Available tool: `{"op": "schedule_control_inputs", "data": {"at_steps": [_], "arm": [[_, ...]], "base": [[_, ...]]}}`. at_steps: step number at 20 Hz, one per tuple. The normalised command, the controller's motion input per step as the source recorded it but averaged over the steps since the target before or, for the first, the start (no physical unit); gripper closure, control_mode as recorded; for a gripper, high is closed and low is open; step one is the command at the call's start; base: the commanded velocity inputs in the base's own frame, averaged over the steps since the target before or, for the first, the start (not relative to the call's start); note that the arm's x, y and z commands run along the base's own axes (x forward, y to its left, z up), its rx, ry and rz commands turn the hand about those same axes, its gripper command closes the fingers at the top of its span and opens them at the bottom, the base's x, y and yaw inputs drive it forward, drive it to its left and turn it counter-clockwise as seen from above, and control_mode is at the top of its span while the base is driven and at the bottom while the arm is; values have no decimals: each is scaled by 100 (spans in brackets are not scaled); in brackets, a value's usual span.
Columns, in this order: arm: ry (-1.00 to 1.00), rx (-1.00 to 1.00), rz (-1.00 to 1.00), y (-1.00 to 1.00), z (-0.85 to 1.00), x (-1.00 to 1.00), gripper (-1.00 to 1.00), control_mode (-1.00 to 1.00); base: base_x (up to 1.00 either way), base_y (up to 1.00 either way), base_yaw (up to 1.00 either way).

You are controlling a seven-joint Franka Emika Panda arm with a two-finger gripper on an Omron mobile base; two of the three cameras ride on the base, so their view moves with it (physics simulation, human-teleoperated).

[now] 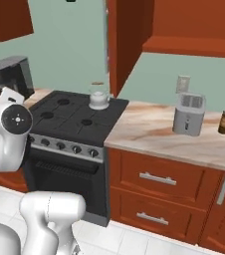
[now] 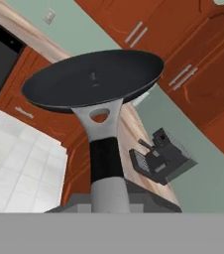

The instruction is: Pick the pan from the cabinet and place it on the stove. Then turn on the stove burner for the pan.

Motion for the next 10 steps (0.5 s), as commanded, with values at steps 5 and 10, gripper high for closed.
{"op": "schedule_control_inputs", "data": {"at_steps": [5, 10], "arm": [[0, 0, 0, 0, 0, 0, 100, 100], [0, 0, 0, 0, 0, 0, 100, 100]], "base": [[16, 61, -15], [28, 57, -20]]}}
